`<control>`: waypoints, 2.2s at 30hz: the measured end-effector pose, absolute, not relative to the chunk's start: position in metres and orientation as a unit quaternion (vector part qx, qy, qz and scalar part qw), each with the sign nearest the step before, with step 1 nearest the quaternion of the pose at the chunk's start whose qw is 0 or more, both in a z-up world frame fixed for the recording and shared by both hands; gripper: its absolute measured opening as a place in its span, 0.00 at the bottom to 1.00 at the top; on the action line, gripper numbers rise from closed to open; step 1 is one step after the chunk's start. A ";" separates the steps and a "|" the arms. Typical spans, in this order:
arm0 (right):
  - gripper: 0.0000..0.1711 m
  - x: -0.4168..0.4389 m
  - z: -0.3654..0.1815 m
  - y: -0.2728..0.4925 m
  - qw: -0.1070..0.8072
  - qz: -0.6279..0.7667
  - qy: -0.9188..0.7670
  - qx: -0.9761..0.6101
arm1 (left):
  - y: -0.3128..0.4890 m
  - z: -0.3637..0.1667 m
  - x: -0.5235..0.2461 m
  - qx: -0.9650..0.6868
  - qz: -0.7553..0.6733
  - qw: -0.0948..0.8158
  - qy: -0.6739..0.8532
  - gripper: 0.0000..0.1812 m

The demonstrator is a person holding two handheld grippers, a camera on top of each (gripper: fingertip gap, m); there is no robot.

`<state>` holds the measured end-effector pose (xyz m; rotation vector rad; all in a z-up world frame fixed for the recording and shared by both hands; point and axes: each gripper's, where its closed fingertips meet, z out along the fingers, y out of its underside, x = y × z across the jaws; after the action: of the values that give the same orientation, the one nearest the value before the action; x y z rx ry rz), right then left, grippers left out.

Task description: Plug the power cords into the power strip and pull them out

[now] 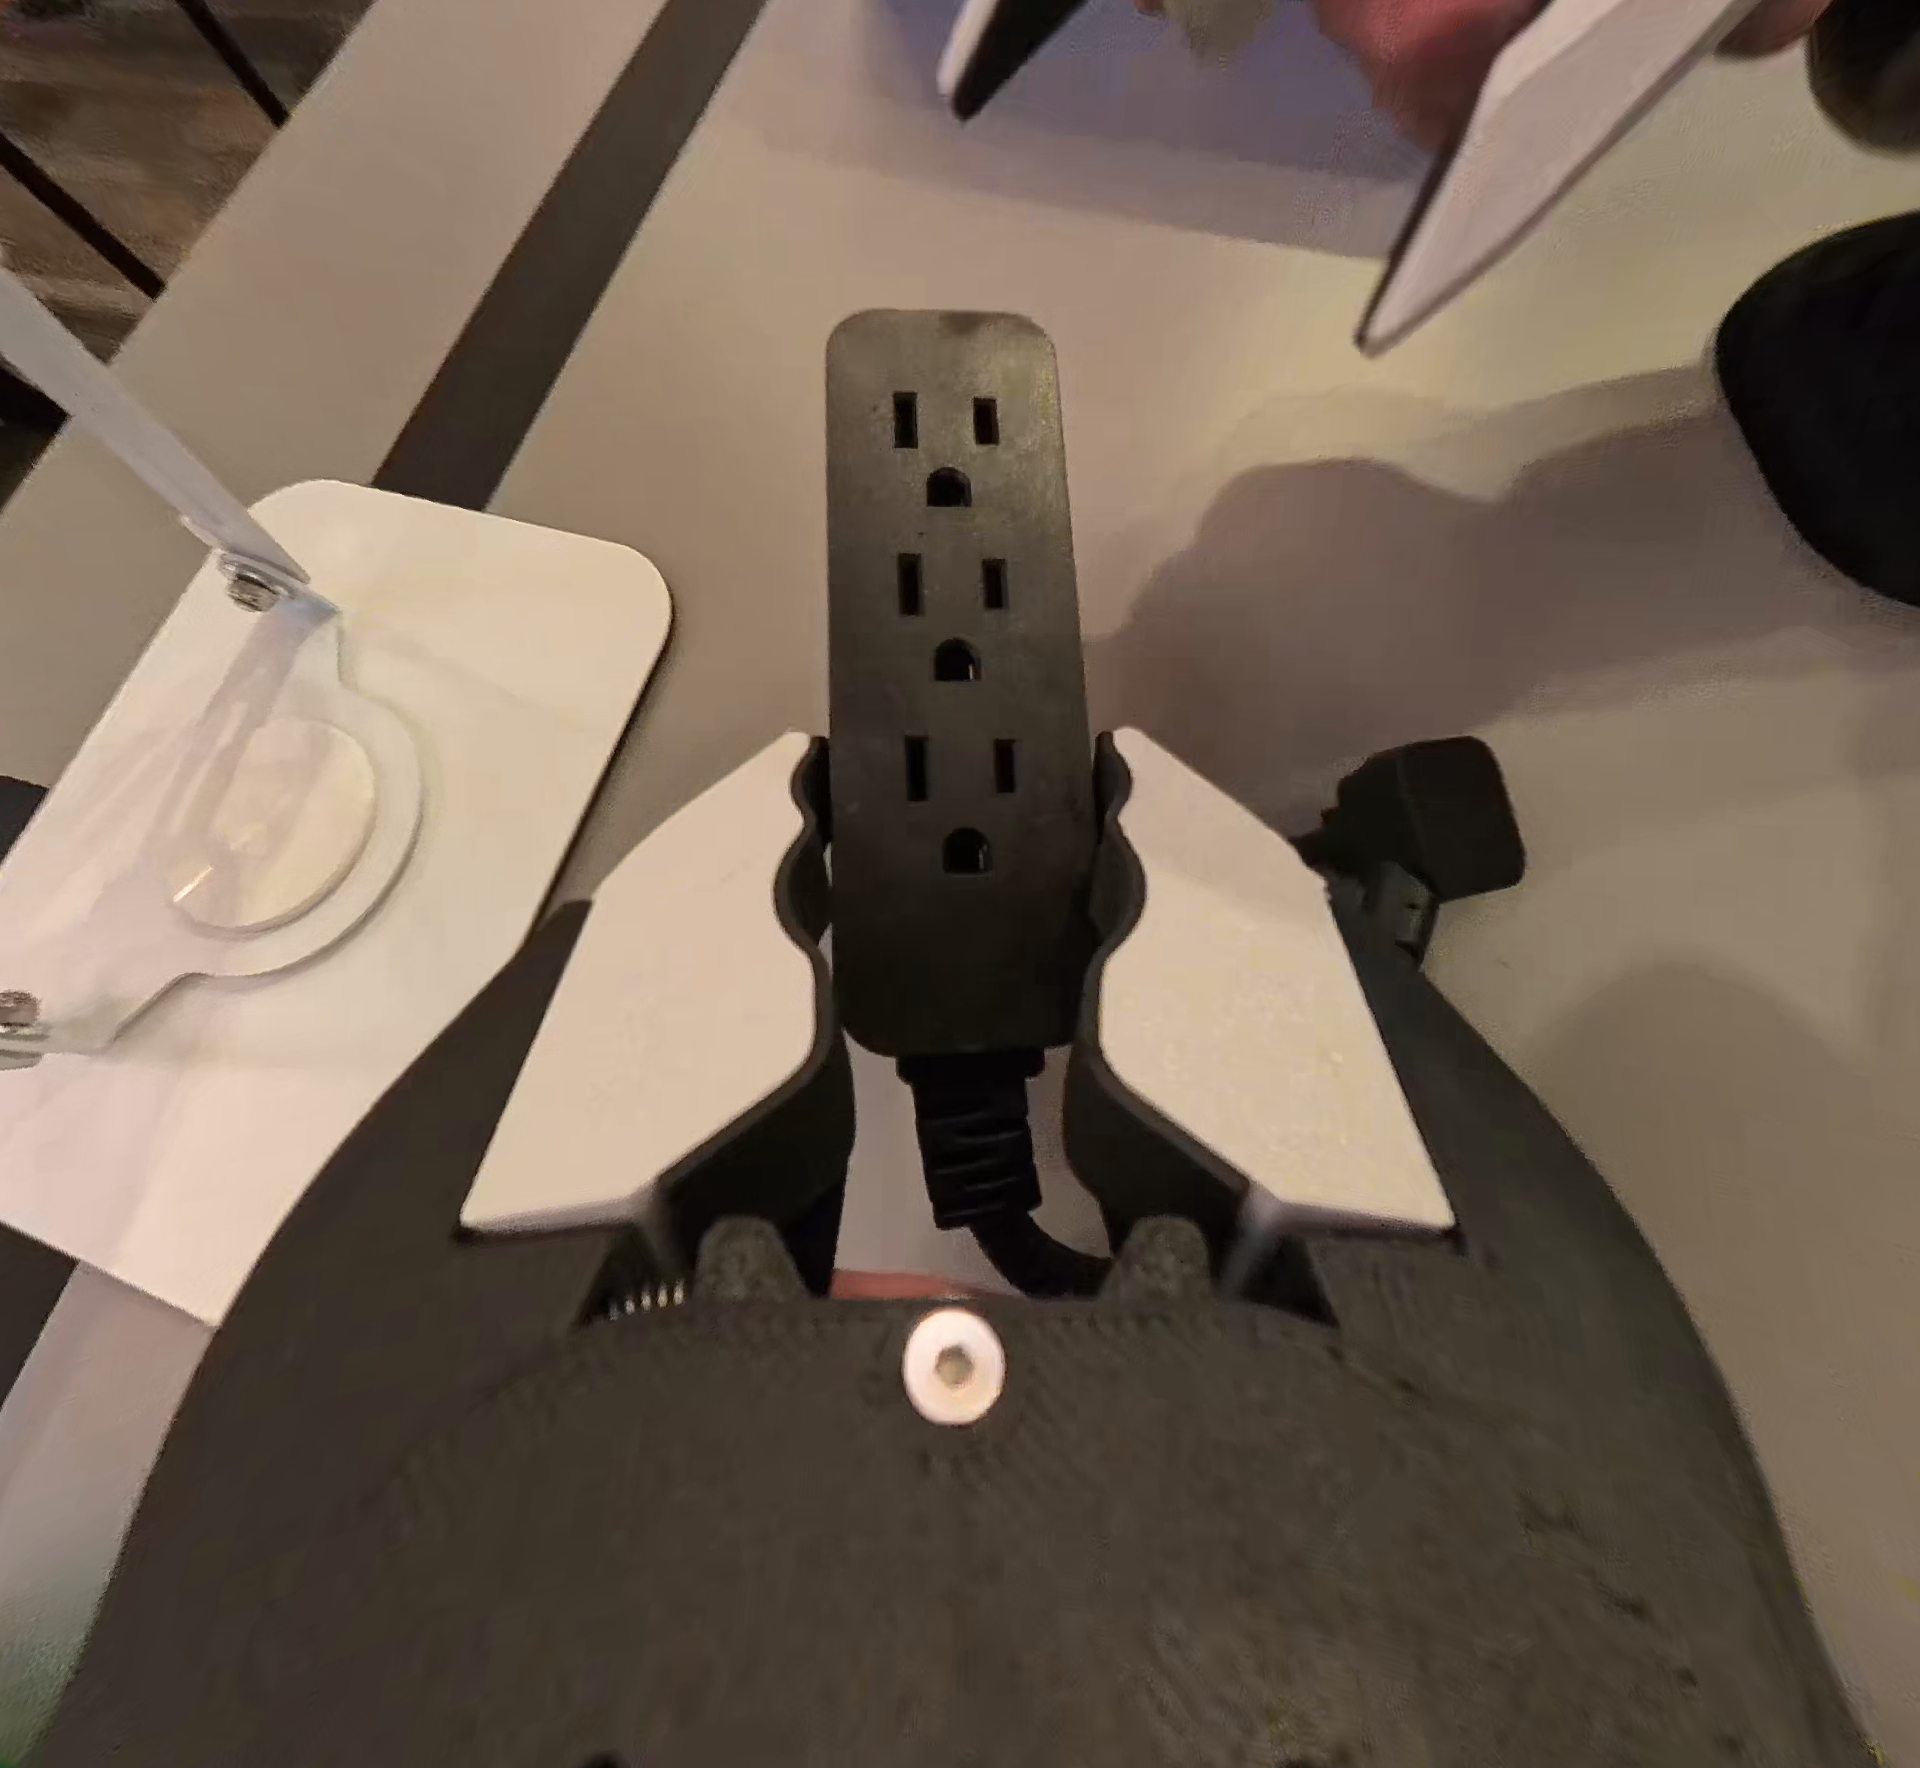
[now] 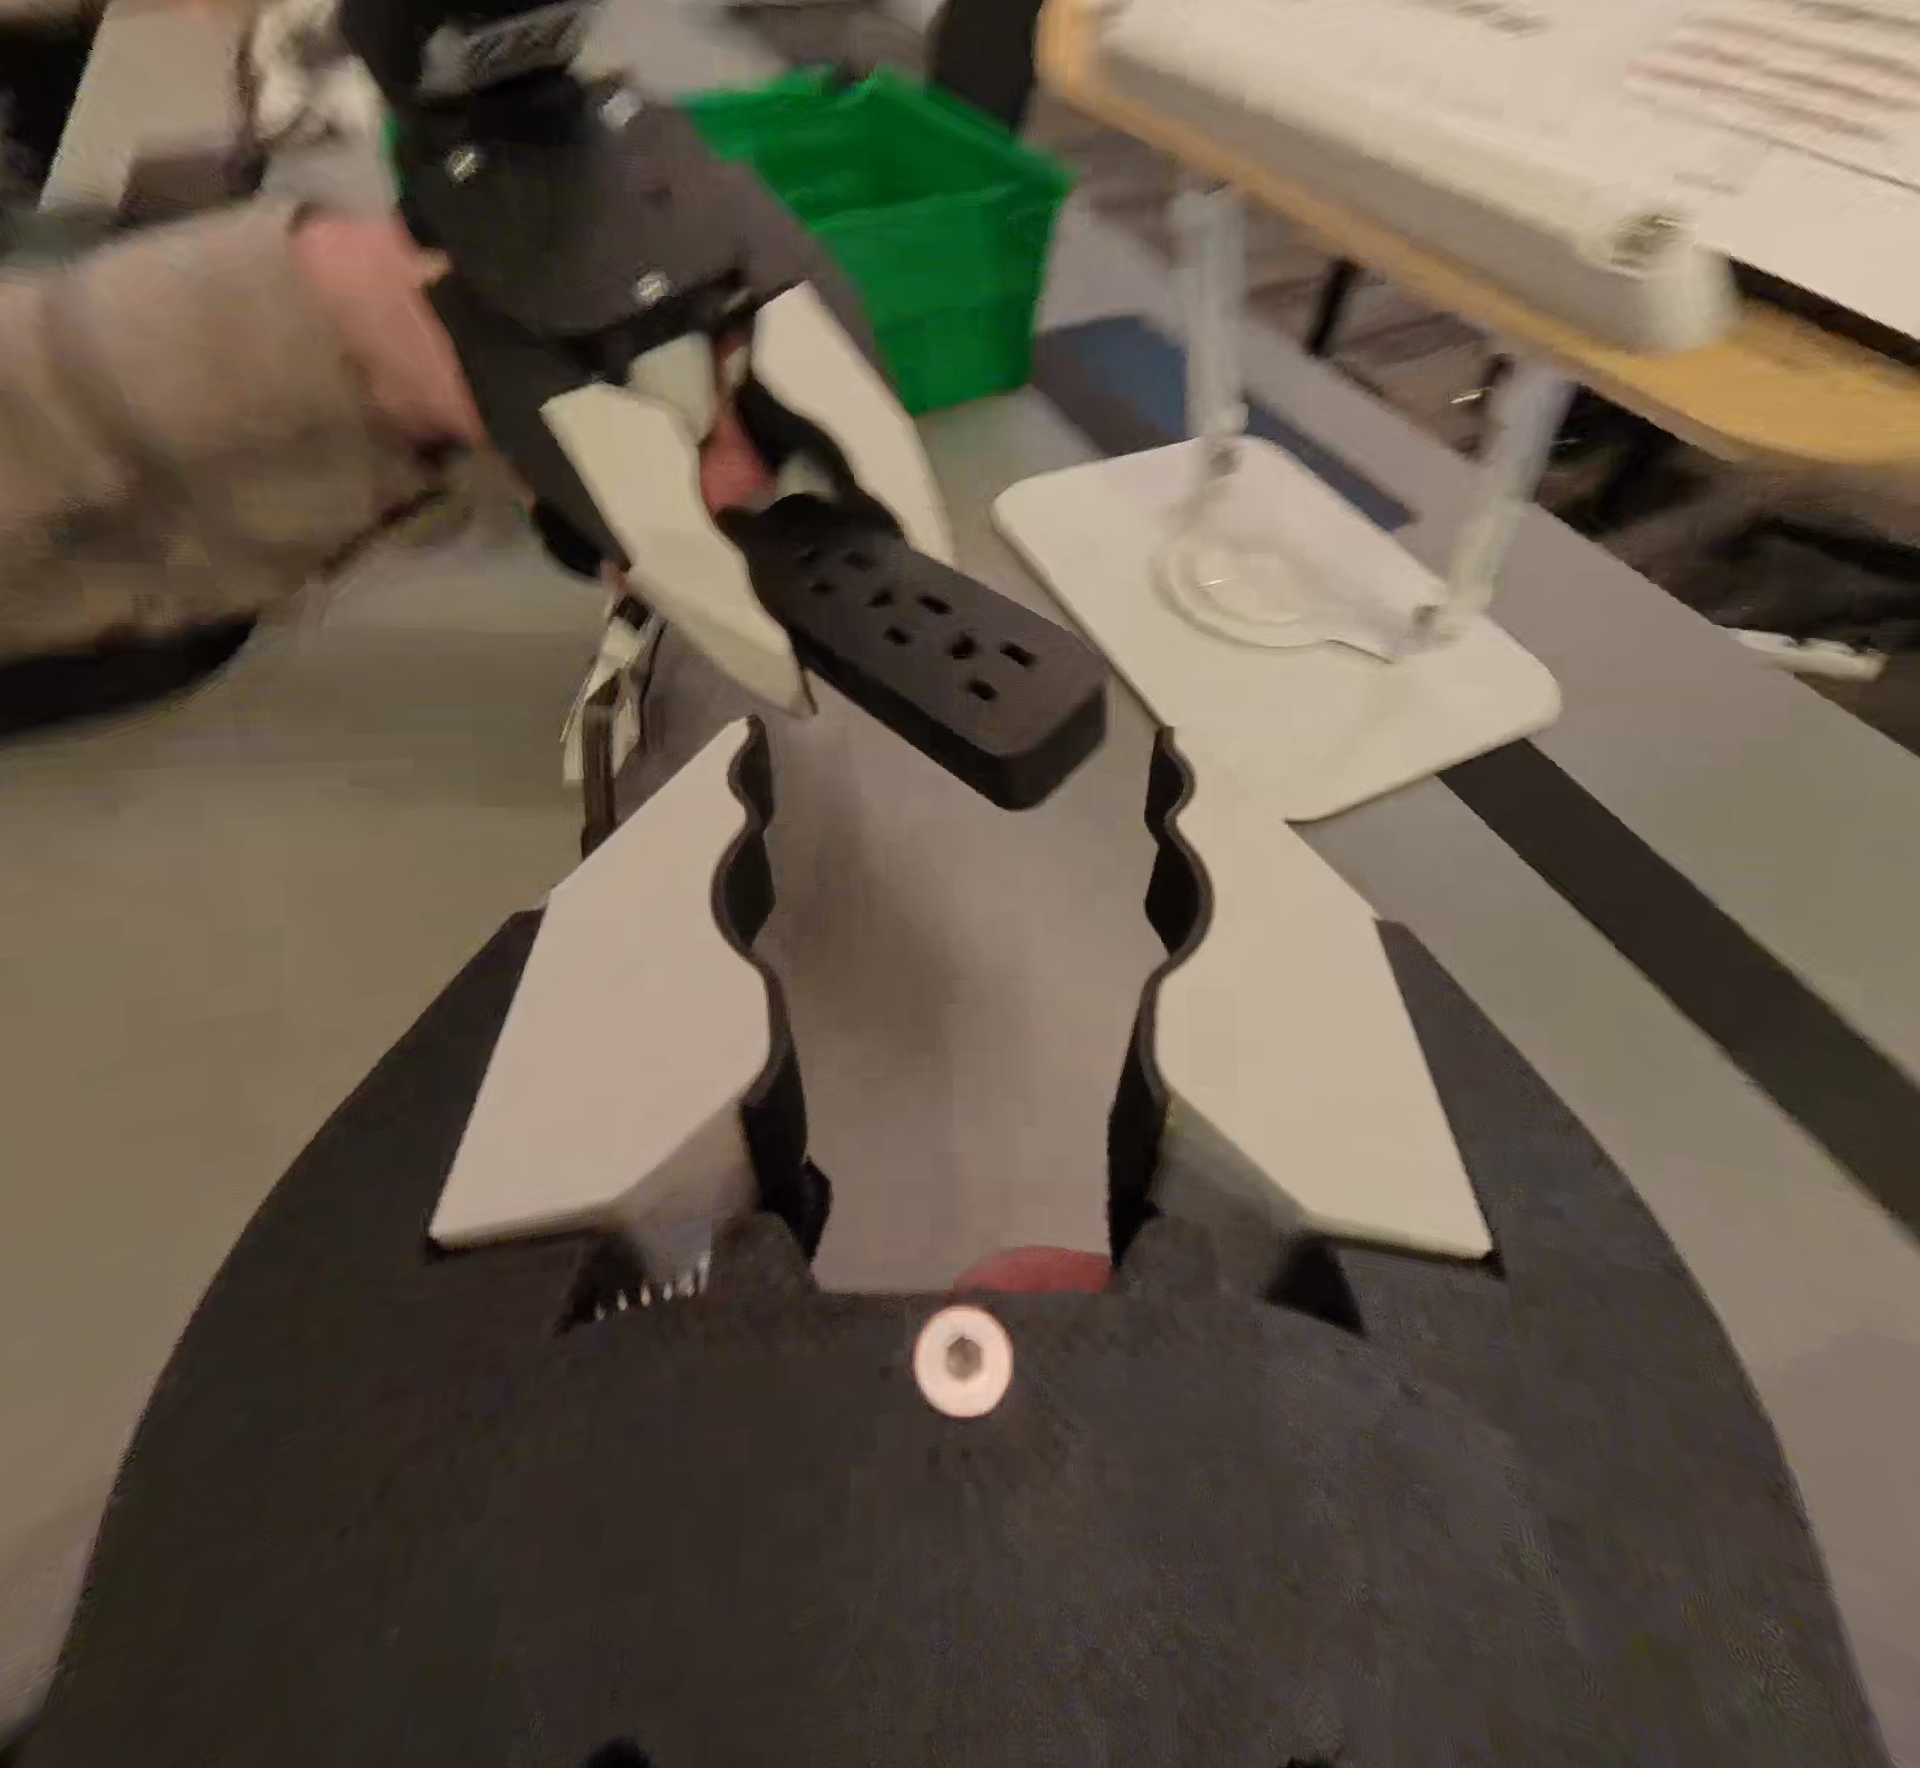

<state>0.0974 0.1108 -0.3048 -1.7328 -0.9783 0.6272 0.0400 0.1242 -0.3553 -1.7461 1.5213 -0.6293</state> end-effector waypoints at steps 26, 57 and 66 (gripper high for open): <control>0.25 0.057 -0.421 0.117 0.299 0.192 -0.646 -0.676 | 0.117 -0.418 0.033 -0.667 -0.216 0.278 0.657 0.27; 0.24 0.063 -0.416 0.125 0.312 0.151 -0.649 -0.677 | 0.130 -0.401 0.018 -0.678 -0.179 0.302 0.646 0.15; 0.12 0.056 -0.395 0.117 0.333 0.172 -0.653 -0.659 | 0.127 -0.406 0.036 -0.666 -0.194 0.320 0.645 0.00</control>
<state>0.0558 0.1166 -0.3952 -1.7205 -1.7049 0.4497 0.0361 0.1266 -0.4056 -1.7506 1.6965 -0.5092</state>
